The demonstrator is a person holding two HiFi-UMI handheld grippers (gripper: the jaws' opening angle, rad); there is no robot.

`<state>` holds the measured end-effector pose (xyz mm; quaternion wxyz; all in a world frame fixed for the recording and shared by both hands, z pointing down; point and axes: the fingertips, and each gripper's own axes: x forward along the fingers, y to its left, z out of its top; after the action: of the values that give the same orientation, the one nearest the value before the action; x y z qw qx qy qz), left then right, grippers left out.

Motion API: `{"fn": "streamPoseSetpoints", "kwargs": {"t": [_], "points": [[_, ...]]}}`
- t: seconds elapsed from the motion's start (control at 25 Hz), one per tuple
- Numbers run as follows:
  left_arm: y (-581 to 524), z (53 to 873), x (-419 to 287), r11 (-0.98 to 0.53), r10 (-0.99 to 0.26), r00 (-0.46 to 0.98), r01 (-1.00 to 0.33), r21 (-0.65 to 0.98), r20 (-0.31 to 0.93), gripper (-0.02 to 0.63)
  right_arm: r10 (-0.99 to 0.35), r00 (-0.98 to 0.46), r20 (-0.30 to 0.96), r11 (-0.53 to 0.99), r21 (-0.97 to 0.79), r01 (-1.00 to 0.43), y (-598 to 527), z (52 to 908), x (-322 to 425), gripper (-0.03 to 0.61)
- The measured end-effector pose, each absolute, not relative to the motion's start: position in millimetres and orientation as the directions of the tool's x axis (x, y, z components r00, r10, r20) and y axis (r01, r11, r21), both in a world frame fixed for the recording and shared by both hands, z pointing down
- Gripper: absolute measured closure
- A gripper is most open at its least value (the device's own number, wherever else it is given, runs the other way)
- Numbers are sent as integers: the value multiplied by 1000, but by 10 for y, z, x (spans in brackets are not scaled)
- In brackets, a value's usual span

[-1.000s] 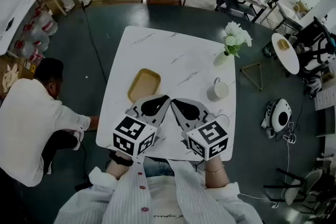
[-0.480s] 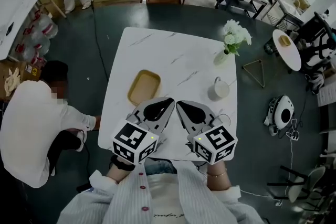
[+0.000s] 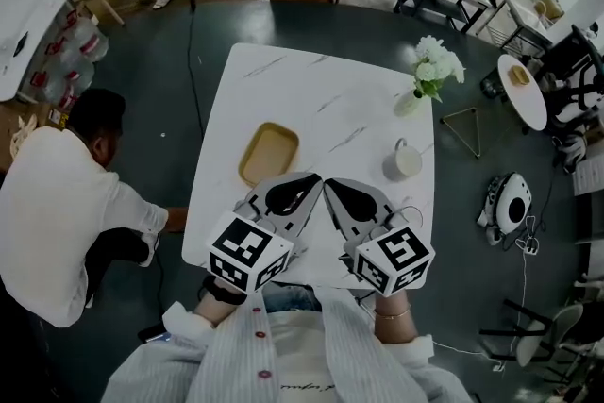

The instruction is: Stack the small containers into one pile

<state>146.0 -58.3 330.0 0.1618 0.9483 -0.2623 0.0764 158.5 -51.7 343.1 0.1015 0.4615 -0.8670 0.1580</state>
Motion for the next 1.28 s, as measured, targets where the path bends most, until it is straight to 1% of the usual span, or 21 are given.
{"fn": "streamPoseSetpoints", "kwargs": {"t": [0.6,0.8,0.96,1.28], "points": [[-624,3270,1343,-821,-465,858,-510,256,219,592,-778,-531,334,515,-144,-845,-562,3376,1499,569],[-596,3265,1344,-847,-438,869,-485,219,231,592,-781,-523,340,508,-140,-850,-551,3390,1514,569],[-569,3226,1357,-861,-418,883,-460,218,214,592,-783,-522,338,507,-140,-850,-544,3385,1512,569],[-551,3150,1319,-896,-389,903,-417,155,186,592,-788,-519,332,504,-137,-853,-503,3318,1568,569]]}}
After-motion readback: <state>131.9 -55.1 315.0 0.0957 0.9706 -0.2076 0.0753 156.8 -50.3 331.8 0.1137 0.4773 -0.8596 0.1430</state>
